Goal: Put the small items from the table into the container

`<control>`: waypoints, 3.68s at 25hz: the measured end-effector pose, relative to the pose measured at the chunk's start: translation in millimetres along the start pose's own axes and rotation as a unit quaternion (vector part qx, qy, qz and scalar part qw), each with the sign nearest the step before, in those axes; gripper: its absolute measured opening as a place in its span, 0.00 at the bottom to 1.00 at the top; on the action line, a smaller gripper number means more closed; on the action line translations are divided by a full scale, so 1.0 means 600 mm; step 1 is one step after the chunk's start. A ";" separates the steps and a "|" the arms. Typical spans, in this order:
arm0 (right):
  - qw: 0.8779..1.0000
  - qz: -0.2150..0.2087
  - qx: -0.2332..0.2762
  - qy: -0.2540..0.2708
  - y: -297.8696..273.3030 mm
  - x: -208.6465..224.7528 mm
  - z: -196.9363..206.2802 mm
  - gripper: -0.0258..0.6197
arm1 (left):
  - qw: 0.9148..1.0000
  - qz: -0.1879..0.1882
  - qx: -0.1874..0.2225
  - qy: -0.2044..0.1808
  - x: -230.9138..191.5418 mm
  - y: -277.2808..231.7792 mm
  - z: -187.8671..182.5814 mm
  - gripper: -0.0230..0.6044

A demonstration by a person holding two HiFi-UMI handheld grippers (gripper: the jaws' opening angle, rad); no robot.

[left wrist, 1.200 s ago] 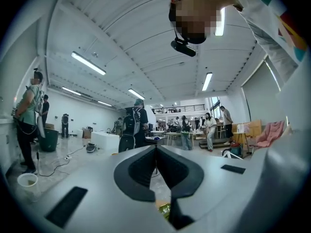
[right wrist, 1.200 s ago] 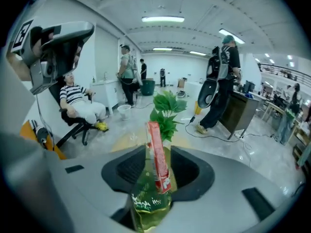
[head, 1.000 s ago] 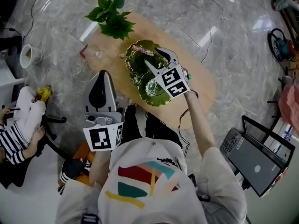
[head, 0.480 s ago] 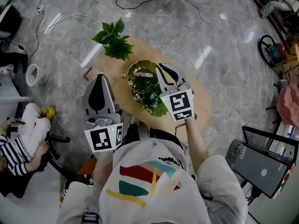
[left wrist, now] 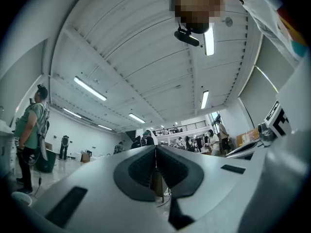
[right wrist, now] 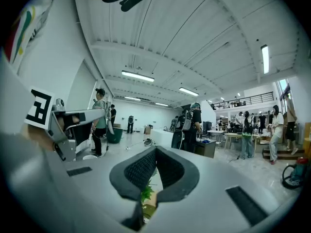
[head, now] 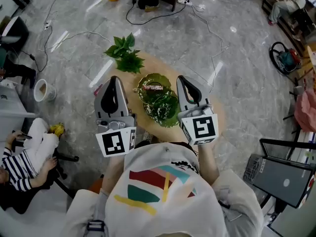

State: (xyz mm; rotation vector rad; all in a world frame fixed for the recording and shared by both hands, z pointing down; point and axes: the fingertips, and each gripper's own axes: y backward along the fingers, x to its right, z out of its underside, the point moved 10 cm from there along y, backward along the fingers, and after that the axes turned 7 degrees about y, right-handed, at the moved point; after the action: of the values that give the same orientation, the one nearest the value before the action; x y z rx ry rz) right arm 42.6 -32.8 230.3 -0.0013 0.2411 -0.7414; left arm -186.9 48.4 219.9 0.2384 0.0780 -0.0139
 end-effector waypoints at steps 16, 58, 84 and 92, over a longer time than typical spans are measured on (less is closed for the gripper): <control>1.000 0.004 0.022 0.003 0.030 -0.028 -0.025 0.06 | 1.000 0.026 0.011 -0.006 0.017 0.012 -0.020 0.05; 0.931 0.062 -0.321 -0.163 -0.392 -0.442 0.595 0.36 | 0.988 0.063 -0.134 0.052 -0.398 0.002 0.382 0.05; 0.927 0.070 -0.336 -0.149 -0.428 -0.431 0.595 0.27 | 0.985 0.048 -0.158 0.059 -0.421 0.024 0.396 0.05; 0.962 0.068 -0.227 -0.133 -0.329 -0.402 0.342 0.27 | 0.992 0.064 -0.081 0.069 -0.329 -0.038 0.264 0.05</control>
State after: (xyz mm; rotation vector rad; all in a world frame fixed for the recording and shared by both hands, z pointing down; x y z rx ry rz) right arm -216.4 -34.6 499.1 -0.5142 0.1474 -0.5278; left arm -372.5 -10.5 383.8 0.0811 0.2012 0.1365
